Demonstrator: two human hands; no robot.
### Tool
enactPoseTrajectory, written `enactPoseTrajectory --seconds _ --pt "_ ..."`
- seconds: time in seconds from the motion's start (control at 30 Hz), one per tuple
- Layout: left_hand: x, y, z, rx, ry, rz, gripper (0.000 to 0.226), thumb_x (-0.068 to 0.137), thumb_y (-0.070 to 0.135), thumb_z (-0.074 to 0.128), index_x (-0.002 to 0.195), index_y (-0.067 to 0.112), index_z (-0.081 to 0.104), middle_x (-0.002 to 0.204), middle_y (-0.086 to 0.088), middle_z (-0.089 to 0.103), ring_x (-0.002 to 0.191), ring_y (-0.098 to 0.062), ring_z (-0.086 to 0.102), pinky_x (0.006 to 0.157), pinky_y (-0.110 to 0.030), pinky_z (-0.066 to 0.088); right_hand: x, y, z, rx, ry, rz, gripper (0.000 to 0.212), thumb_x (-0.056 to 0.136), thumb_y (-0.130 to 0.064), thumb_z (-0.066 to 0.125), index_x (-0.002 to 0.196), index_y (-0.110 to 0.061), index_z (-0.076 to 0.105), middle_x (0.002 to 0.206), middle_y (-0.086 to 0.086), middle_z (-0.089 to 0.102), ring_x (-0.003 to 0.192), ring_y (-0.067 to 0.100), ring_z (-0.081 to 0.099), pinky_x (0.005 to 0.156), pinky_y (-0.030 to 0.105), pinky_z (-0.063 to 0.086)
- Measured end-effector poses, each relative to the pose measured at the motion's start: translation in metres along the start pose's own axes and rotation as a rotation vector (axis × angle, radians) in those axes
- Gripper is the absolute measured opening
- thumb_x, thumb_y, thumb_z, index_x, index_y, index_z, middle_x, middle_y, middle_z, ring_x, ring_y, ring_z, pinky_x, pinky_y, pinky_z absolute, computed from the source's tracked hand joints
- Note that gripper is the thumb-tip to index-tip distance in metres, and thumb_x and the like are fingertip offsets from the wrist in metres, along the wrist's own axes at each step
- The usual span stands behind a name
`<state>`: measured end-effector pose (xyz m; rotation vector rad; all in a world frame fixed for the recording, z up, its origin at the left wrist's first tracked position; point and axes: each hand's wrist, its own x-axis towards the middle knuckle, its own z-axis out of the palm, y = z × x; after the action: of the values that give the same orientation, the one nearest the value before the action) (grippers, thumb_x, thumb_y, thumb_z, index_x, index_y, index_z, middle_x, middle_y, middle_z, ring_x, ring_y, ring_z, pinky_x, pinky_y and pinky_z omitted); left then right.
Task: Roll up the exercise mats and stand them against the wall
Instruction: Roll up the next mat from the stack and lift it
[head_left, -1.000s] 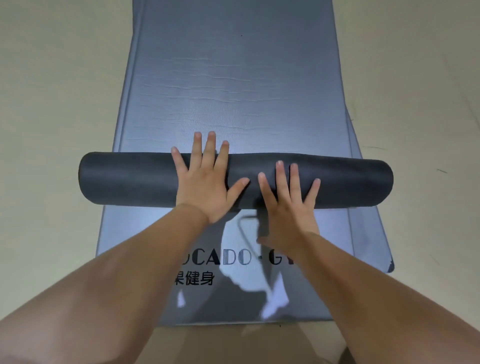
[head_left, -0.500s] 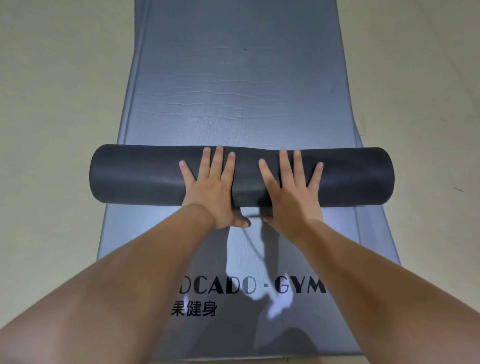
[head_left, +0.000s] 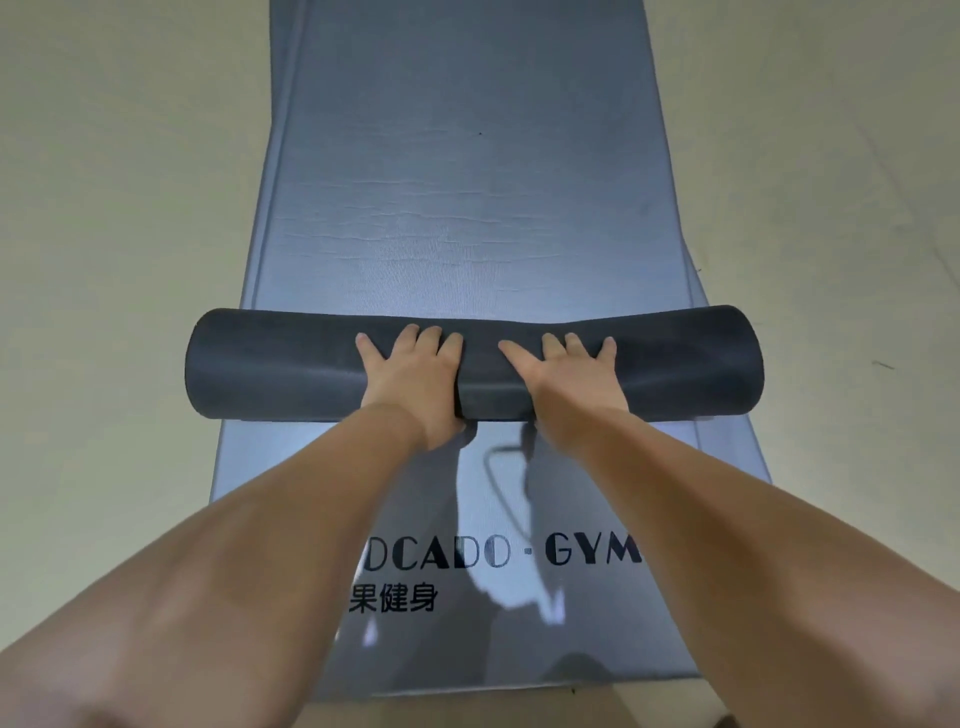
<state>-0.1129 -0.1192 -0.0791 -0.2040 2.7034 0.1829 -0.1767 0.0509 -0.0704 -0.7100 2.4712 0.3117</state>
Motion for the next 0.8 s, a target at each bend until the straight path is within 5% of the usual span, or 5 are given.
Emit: enactPoseTrajectory --seconds 0.17,0.33,0.47,0.63,0.8 --pt "-0.061 0.003 0.013 -0.003 -0.149 0.018 0.095 0.072 0.065 0.068 0.150 0.029 0.028 0.150 0.003 0.037 0.143 -0.024 0.028 0.111 -0.076 0.013 -0.064 -0.023 0.017 -0.018 -0.126 -0.019 0.102 0.092 -0.015 0.069 0.162 -0.041 -0.001 0.158 0.014 0.036 0.151 0.042 0.027 0.119 0.073 0.015" --pt "-0.087 0.008 0.002 0.018 -0.332 0.009 0.093 0.069 0.048 0.076 0.149 0.030 0.033 0.137 0.005 0.047 0.134 -0.022 0.039 0.111 -0.076 0.017 -0.092 -0.033 0.013 0.012 -0.204 -0.088 0.084 0.092 -0.011 0.064 0.158 -0.038 0.020 0.118 0.005 0.058 0.116 0.034 0.056 0.113 0.069 0.030" --pt "-0.108 0.009 -0.004 -0.020 -0.083 -0.006 0.088 0.069 0.071 0.064 0.138 0.025 0.039 0.141 0.002 0.046 0.138 -0.025 0.036 0.115 -0.072 0.013 -0.075 -0.022 -0.008 0.133 -0.285 -0.134 0.079 0.085 -0.019 0.072 0.149 -0.043 0.033 0.105 -0.005 0.058 0.103 0.027 0.059 0.103 0.056 0.047" --pt "-0.144 0.020 0.032 0.098 0.083 0.065 0.128 0.075 0.084 0.047 0.159 0.015 -0.021 0.167 -0.011 -0.026 0.153 -0.037 -0.024 0.114 -0.075 -0.008 -0.045 -0.006 -0.040 0.198 -0.403 -0.209 0.094 0.070 -0.023 0.092 0.149 -0.036 0.042 0.120 -0.002 0.061 0.108 0.023 0.058 0.093 0.040 0.053" --pt "-0.121 0.022 0.039 0.072 0.000 0.014 0.142 0.066 0.096 0.044 0.145 0.017 -0.044 0.155 -0.011 -0.049 0.145 -0.037 -0.041 0.111 -0.077 -0.012 -0.041 -0.001 -0.025 0.197 -0.257 -0.129 0.125 0.069 -0.040 0.094 0.163 -0.043 0.012 0.152 0.006 0.047 0.140 0.032 0.044 0.116 0.053 0.038"
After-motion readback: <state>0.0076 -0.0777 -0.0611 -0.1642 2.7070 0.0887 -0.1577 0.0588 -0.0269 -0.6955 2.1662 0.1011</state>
